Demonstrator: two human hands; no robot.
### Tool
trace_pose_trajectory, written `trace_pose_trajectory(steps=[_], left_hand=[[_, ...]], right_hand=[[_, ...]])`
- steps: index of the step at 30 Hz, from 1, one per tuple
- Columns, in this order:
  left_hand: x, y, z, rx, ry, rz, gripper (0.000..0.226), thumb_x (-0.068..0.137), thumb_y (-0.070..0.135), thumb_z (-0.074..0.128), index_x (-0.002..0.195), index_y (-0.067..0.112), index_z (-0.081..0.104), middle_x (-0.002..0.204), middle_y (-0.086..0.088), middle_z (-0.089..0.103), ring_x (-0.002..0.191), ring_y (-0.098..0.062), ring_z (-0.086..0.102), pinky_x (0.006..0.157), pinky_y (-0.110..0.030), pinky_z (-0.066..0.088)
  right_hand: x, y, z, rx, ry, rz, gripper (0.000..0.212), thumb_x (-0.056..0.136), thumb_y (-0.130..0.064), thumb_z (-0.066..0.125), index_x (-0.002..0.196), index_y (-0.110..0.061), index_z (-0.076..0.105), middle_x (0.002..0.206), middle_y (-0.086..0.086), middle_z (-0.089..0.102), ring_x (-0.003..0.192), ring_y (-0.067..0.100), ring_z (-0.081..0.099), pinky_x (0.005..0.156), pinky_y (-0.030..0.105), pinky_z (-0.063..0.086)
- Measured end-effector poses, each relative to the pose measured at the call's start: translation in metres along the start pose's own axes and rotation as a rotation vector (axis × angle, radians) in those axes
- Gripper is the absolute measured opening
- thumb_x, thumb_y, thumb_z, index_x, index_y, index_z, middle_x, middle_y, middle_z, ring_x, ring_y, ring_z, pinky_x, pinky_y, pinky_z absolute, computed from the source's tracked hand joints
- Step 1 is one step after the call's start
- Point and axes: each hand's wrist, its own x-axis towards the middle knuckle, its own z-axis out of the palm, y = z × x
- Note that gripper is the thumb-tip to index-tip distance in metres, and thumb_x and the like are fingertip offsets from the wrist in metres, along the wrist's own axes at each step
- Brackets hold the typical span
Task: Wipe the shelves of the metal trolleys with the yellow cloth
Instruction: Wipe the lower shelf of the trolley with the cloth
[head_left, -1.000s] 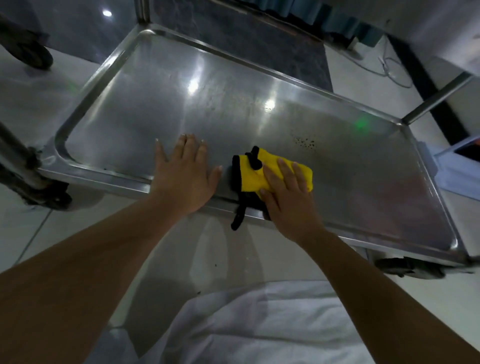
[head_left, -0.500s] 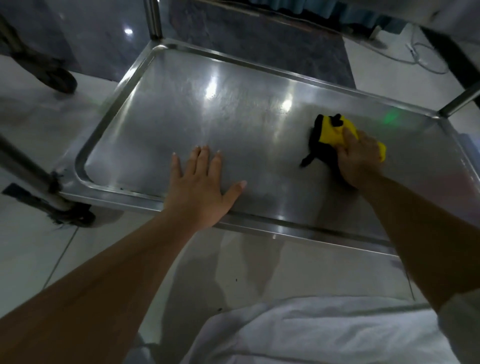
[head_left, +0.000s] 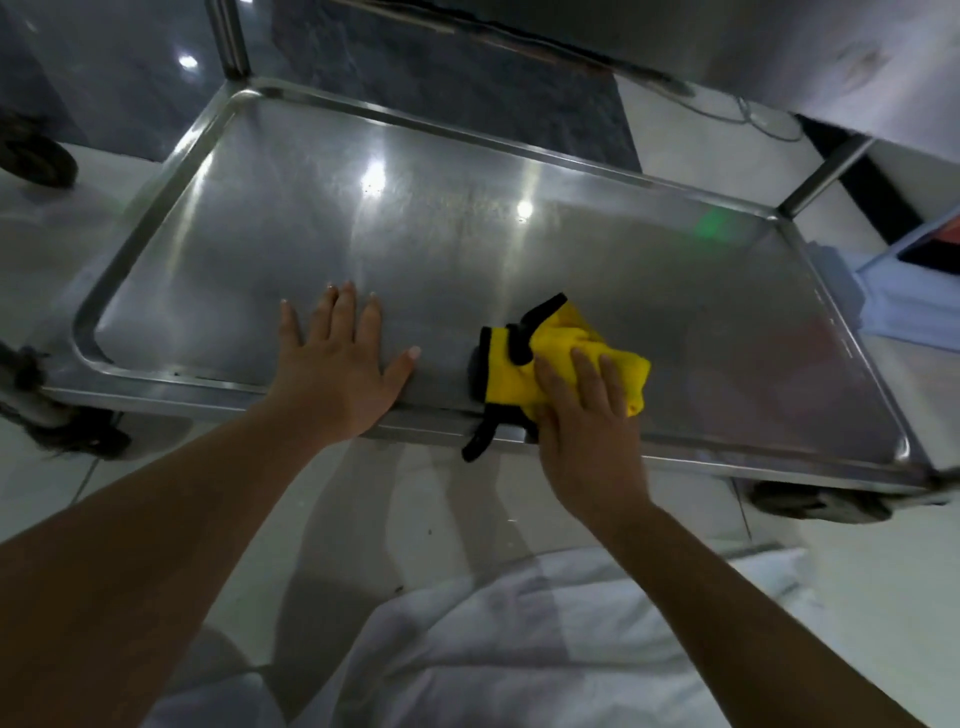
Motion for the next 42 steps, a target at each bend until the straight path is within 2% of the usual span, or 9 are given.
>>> trace_pose_trajectory(steps=[5, 11, 16, 20, 24, 27, 31, 35, 42], left_hand=[[-0.011, -0.006, 0.0, 0.011, 0.022, 0.022, 0.098, 0.078, 0.071, -0.007, 0.152, 0.011, 0.015, 0.16, -0.018, 0.01, 0.148, -0.031, 0.005, 0.115, -0.06, 0.005], [-0.009, -0.004, 0.003, -0.003, 0.0, -0.01, 0.092, 0.081, 0.07, -0.003, 0.153, 0.015, 0.009, 0.161, -0.013, 0.004, 0.149, -0.027, 0.0, 0.116, -0.058, 0.0], [-0.008, -0.005, 0.001, 0.012, 0.03, -0.016, 0.088, 0.081, 0.067, -0.002, 0.153, 0.017, 0.012, 0.161, -0.013, 0.01, 0.148, -0.028, 0.007, 0.115, -0.057, 0.005], [-0.001, -0.019, -0.008, 0.025, 0.034, 0.004, 0.079, 0.086, 0.064, 0.012, 0.151, 0.02, 0.022, 0.159, -0.008, 0.02, 0.146, -0.025, 0.017, 0.114, -0.051, 0.016], [0.004, -0.047, -0.024, 0.092, 0.123, 0.08, 0.064, 0.092, 0.054, 0.022, 0.142, 0.02, 0.044, 0.149, -0.008, 0.042, 0.133, -0.028, 0.042, 0.104, -0.046, 0.035], [0.002, -0.066, -0.029, 0.055, 0.126, -0.07, 0.074, 0.083, 0.055, 0.025, 0.137, 0.011, 0.049, 0.146, -0.013, 0.045, 0.132, -0.033, 0.042, 0.106, -0.048, 0.031], [0.001, -0.074, -0.022, -0.051, 0.123, -0.177, 0.07, 0.088, 0.054, 0.024, 0.146, 0.017, 0.036, 0.155, -0.009, 0.031, 0.142, -0.029, 0.026, 0.114, -0.049, 0.02], [0.001, -0.069, -0.019, -0.054, 0.128, -0.184, 0.074, 0.087, 0.056, 0.013, 0.148, 0.018, 0.032, 0.156, -0.008, 0.028, 0.144, -0.028, 0.022, 0.114, -0.049, 0.018], [0.007, -0.053, -0.012, -0.058, 0.132, -0.221, 0.073, 0.093, 0.056, 0.023, 0.15, 0.01, 0.024, 0.158, -0.015, 0.021, 0.146, -0.029, 0.015, 0.117, -0.052, 0.012]], right_hand=[[0.012, 0.023, 0.0, -0.001, 0.033, -0.022, 0.051, 0.096, -0.042, 0.045, 0.145, -0.037, 0.033, 0.158, 0.002, 0.023, 0.146, 0.029, 0.013, 0.11, 0.059, 0.022], [0.062, 0.101, -0.009, -0.001, 0.052, 0.343, 0.055, 0.097, -0.032, 0.042, 0.149, -0.033, 0.024, 0.159, 0.006, 0.014, 0.147, 0.03, 0.005, 0.114, 0.058, 0.013], [0.095, 0.062, 0.001, 0.064, 0.072, 0.485, 0.055, 0.097, -0.04, 0.04, 0.149, -0.031, 0.025, 0.157, 0.013, 0.013, 0.145, 0.035, 0.006, 0.114, 0.055, 0.008], [0.102, -0.01, 0.017, 0.029, 0.116, 0.312, 0.057, 0.094, -0.05, 0.042, 0.147, -0.038, 0.025, 0.159, 0.007, 0.012, 0.145, 0.037, 0.004, 0.11, 0.06, 0.012], [0.105, -0.083, 0.028, 0.042, 0.053, -0.101, 0.056, 0.093, -0.054, 0.042, 0.146, -0.043, 0.025, 0.16, 0.001, 0.011, 0.146, 0.033, 0.002, 0.112, 0.057, 0.016], [0.094, -0.113, 0.035, 0.097, 0.09, -0.433, 0.05, 0.093, -0.045, 0.049, 0.142, -0.038, 0.039, 0.156, 0.005, 0.027, 0.144, 0.035, 0.015, 0.109, 0.055, 0.025], [0.12, -0.086, 0.029, 0.013, 0.073, -0.572, 0.046, 0.099, -0.038, 0.042, 0.144, -0.03, 0.035, 0.156, 0.006, 0.026, 0.145, 0.028, 0.018, 0.115, 0.047, 0.02], [0.164, -0.052, 0.025, 0.09, 0.117, -0.325, 0.048, 0.098, -0.024, 0.05, 0.144, -0.019, 0.037, 0.154, 0.013, 0.026, 0.144, 0.033, 0.02, 0.118, 0.041, 0.011], [0.238, -0.088, 0.035, 0.122, 0.132, 0.185, 0.051, 0.096, -0.032, 0.042, 0.145, -0.039, 0.03, 0.159, 0.002, 0.016, 0.146, 0.029, 0.008, 0.113, 0.057, 0.014]])
